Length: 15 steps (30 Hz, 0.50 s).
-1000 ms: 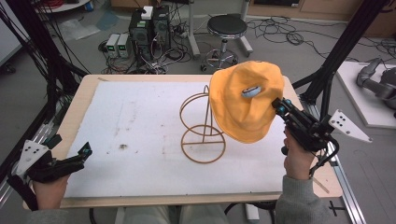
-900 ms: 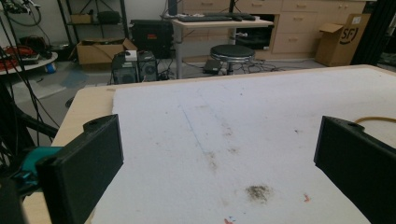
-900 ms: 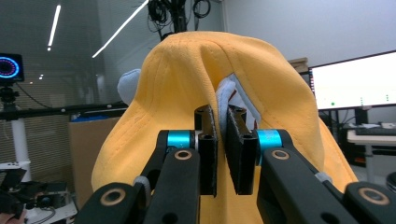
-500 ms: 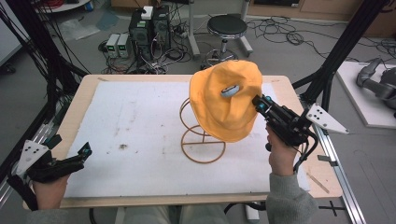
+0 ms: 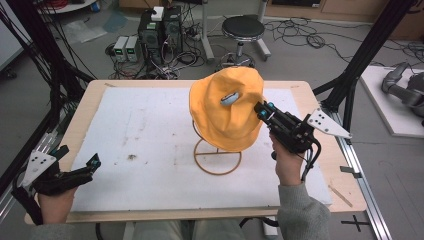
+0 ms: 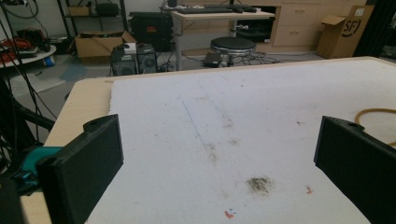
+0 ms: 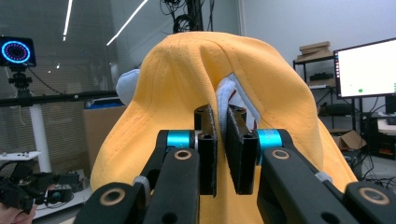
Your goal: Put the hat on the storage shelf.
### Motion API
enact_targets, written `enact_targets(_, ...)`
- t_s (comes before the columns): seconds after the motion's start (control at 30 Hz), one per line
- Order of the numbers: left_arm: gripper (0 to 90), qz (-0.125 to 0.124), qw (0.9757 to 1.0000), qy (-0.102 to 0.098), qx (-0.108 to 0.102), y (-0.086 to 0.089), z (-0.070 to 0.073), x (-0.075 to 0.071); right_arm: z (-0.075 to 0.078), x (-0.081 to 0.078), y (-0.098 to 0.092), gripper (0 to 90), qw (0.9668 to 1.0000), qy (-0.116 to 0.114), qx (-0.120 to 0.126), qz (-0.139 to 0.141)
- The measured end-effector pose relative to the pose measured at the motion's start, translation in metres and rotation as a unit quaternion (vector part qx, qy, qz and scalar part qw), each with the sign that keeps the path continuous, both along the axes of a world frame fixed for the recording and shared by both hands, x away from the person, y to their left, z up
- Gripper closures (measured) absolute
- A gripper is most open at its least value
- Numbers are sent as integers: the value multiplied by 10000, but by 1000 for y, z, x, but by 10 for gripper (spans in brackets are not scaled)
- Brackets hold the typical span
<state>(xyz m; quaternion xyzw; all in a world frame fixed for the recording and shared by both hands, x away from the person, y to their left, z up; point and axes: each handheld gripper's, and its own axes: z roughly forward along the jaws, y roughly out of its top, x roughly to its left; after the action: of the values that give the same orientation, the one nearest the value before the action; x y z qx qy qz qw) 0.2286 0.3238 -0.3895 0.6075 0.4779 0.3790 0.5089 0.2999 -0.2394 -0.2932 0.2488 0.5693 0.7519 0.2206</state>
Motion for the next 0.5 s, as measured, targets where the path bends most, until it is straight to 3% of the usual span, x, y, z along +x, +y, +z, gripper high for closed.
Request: enact_targets(0.5,17,-1,10000,9,-4,1,0,0,-11,10,21,835,9998,174,-90,-46)
